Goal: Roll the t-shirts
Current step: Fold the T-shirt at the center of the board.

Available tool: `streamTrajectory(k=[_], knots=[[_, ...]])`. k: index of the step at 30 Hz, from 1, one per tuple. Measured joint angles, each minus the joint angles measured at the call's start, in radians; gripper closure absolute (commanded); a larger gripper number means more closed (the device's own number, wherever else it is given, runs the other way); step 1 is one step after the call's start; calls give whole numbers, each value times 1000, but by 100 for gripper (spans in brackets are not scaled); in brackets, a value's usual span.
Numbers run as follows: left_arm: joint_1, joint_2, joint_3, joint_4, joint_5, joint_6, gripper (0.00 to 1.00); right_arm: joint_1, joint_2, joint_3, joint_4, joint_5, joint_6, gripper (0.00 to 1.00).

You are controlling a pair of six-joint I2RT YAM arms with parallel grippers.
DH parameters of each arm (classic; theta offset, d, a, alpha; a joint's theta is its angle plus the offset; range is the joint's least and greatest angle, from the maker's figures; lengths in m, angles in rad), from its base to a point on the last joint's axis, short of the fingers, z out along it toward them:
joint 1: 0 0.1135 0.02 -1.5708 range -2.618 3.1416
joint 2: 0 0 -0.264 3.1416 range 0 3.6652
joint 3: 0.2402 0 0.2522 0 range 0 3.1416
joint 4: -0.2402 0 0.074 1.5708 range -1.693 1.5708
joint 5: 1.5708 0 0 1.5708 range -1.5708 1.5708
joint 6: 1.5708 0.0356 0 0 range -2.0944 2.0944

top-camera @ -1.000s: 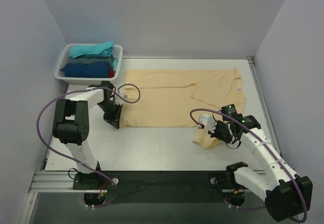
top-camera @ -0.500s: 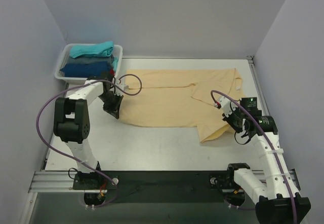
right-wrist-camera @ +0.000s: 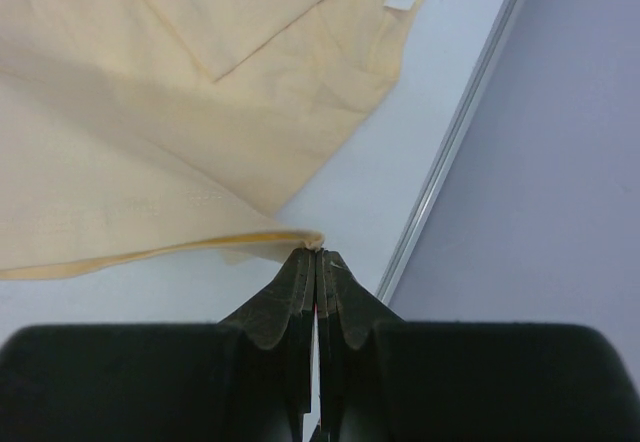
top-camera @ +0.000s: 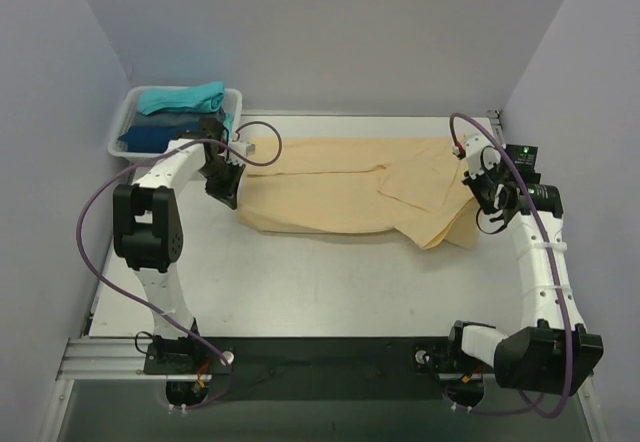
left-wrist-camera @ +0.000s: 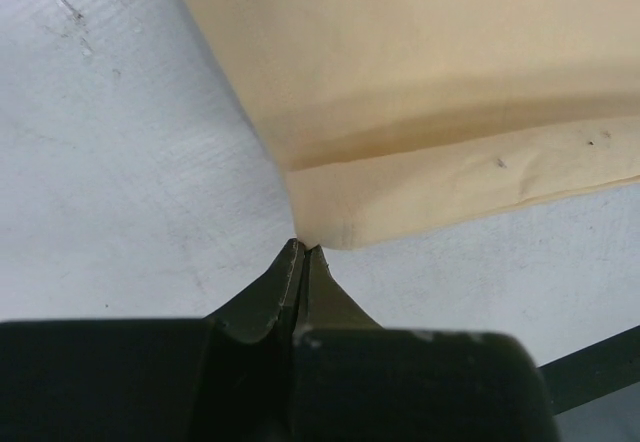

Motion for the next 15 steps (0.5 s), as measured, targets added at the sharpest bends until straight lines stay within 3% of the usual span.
streamTrajectory(k=[15], knots=[[0, 153, 291, -17, -23, -30, 100, -10, 285, 193, 137, -23, 17, 100]])
